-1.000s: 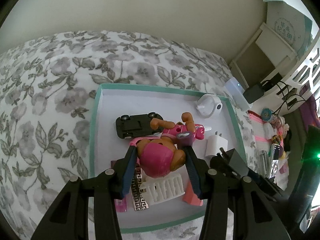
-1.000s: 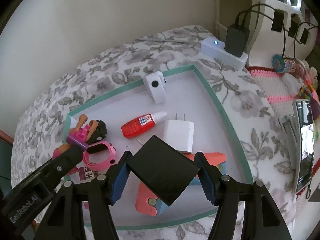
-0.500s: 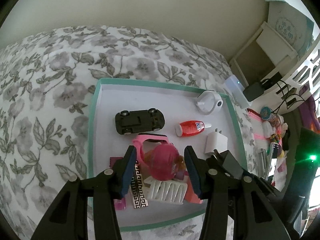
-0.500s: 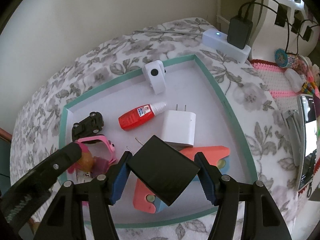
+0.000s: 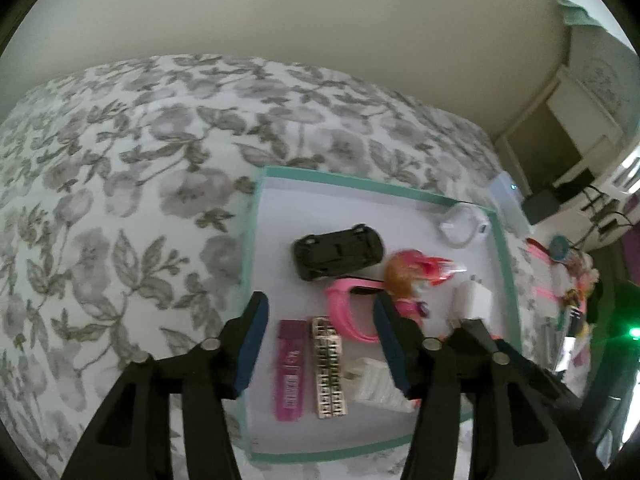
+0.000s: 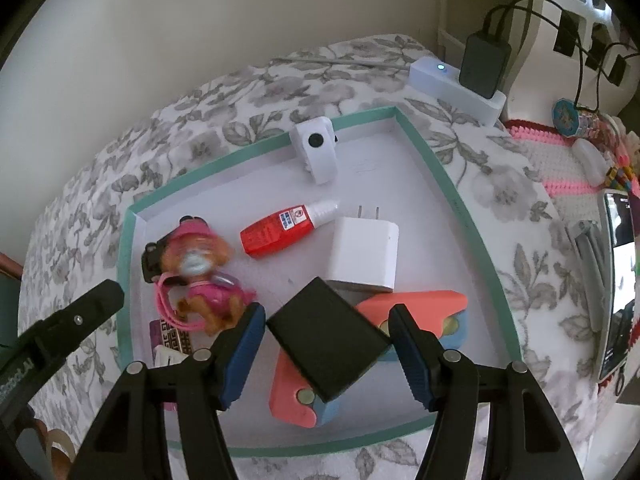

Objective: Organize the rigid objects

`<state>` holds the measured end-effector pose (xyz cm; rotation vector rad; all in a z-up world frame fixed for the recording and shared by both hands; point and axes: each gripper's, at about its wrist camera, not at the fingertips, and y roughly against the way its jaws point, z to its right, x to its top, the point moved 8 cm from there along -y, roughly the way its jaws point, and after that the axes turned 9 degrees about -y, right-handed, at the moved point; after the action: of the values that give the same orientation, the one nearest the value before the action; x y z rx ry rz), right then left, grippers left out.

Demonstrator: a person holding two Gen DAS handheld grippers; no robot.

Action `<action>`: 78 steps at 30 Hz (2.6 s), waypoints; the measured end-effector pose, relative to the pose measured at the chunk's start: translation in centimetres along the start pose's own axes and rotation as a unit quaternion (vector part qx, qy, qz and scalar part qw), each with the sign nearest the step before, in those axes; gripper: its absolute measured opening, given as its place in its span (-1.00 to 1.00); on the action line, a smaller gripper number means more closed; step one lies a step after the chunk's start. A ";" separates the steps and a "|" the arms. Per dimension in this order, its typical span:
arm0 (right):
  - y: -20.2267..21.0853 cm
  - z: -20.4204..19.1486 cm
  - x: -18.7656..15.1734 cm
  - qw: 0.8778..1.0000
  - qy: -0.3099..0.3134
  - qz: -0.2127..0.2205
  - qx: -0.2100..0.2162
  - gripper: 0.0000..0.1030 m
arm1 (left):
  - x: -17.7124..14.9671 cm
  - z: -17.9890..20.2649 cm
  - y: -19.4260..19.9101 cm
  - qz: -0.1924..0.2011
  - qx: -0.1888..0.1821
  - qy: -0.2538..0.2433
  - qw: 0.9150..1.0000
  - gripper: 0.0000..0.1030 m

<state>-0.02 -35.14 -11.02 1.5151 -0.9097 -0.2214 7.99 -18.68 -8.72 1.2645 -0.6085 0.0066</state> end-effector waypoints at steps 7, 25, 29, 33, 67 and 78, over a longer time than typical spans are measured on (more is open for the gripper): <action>0.0 -0.1 0.1 1.000 0.002 0.005 0.000 0.46 | -0.5 -2.1 -0.7 -0.014 0.046 0.004 0.999 0.32; 1.6 -2.5 -0.6 0.997 0.053 0.051 -0.003 1.00 | -1.6 -6.9 0.9 0.010 0.128 0.006 0.992 0.82; 2.1 -3.0 -1.1 0.996 0.064 0.055 -0.003 1.00 | -1.7 -7.2 1.8 0.019 0.116 0.009 0.993 0.82; 2.5 -3.3 -1.7 0.996 0.069 0.057 -0.001 1.00 | -1.9 -7.3 2.8 0.023 0.113 0.010 0.993 0.82; 5.9 -5.1 -5.0 0.993 0.100 0.064 0.013 1.00 | -5.0 -9.3 9.2 0.044 0.203 -0.016 0.978 0.82; 6.4 -5.0 -5.5 0.992 0.109 0.065 0.010 1.00 | -6.2 -10.1 9.3 0.029 0.207 -0.010 0.978 0.82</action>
<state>-3.16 -27.10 -6.28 1.4596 -0.8340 0.0482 3.94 -4.66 -4.80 1.6497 -0.6837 0.1782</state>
